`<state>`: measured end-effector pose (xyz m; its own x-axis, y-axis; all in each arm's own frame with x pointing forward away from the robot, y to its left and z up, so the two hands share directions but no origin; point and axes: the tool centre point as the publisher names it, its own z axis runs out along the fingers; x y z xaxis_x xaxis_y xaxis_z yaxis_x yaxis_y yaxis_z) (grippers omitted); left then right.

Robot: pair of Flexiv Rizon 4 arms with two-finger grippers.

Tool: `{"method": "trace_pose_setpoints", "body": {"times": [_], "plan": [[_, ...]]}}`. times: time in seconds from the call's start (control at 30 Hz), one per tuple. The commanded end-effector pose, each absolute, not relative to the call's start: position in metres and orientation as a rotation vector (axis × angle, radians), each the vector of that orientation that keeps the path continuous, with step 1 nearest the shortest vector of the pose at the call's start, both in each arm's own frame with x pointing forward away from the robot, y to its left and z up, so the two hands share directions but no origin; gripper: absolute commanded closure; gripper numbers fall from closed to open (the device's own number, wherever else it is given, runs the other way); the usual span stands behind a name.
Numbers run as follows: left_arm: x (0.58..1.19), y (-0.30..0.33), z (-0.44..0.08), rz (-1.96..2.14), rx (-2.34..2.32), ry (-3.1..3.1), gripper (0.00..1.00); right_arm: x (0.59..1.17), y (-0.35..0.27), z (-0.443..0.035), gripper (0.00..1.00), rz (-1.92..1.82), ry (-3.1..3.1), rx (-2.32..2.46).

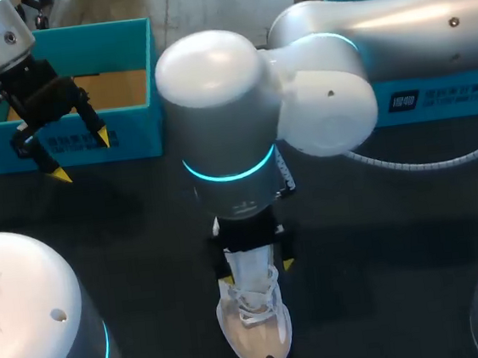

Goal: Take the shoe out of the shoebox, open the shoe tongue, remove and reinsert the insole, then place the shoe into the shoebox

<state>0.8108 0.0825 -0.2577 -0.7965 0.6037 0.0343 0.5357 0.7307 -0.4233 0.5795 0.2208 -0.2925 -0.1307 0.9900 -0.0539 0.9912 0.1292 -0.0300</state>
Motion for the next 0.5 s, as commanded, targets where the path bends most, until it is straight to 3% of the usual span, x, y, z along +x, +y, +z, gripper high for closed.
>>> {"method": "trace_pose_setpoints", "body": {"times": [0.03, 0.5], "plan": [[0.811, 0.083, -0.257, 0.595, -0.918, -2.763, 0.00, 0.578, 0.226, -0.296, 0.69, -0.044, 2.266, 2.099], [0.811, 0.083, -0.257, 0.595, -0.918, -2.763, 0.00, 0.619, 0.236, -0.315, 0.81, -0.021, 2.311, 2.023]]}}
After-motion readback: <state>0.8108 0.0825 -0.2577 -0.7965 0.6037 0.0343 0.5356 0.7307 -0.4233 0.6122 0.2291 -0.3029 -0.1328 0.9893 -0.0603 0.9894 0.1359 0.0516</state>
